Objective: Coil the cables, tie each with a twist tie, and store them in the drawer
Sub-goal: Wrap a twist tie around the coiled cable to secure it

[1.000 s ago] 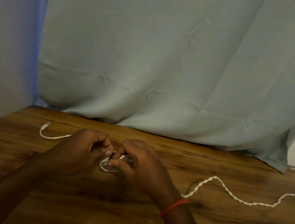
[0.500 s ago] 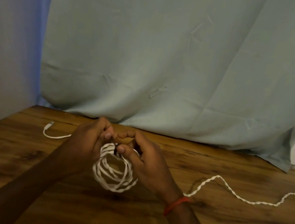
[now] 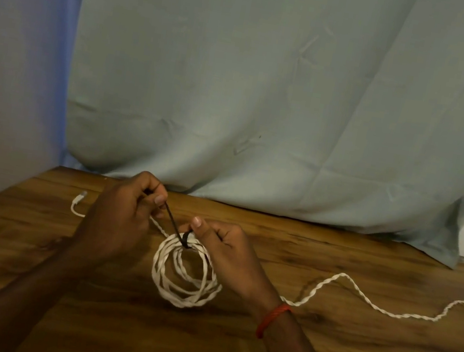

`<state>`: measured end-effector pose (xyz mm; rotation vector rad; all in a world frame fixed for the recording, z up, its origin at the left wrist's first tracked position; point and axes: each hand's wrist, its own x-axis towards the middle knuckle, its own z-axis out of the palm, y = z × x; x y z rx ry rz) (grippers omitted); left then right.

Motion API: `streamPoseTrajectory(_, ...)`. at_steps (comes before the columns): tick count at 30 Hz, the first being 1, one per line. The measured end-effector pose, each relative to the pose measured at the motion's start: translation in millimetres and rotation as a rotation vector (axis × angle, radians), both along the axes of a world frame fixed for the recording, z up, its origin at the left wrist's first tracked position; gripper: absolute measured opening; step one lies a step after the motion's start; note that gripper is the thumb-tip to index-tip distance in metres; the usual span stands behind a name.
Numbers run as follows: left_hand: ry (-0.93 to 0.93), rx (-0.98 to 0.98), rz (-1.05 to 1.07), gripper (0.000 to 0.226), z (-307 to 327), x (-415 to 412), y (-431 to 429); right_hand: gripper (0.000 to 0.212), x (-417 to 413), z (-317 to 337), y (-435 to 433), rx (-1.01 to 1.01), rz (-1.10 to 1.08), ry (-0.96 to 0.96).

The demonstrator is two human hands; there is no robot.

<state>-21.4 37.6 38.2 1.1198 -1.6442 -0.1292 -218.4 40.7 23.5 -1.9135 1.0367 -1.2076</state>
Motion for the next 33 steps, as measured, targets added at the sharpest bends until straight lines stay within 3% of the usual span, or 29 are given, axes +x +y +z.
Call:
streamPoseTrajectory(6, 0.168, 0.068, -0.165, 0.016, -2, -9, 2, 0.021, 0, 2, 7, 0.076, 0.161, -0.034)
streamPoseTrajectory(15, 0.267, 0.256, -0.325, 0.008, -9, -20, 4, 0.013, 8, 2, 14, 0.077, 0.223, -0.128)
streamPoseTrajectory(19, 0.487, 0.639, -0.543, 0.014, -8, -23, 12, 0.040, 6, 4, 14, 0.101, 0.191, -0.211)
streamPoseTrajectory(22, 0.502, 0.857, -0.632, 0.032, -7, -18, 15, 0.034, 4, 9, 18, 0.029, 0.197, -0.188)
streamPoseTrajectory(27, 0.556, 0.939, -0.689, 0.039, -5, -10, 12, 0.014, 5, 18, 27, -0.072, 0.172, -0.196)
streamPoseTrajectory(30, 0.572, 0.924, -0.718, 0.039, -4, -6, 11, 0.016, 2, 21, 29, -0.072, 0.179, -0.208)
streamPoseTrajectory(33, 0.541, 0.944, -0.814, 0.060, -2, -5, 14, 0.023, -3, 24, 29, -0.069, 0.206, -0.180)
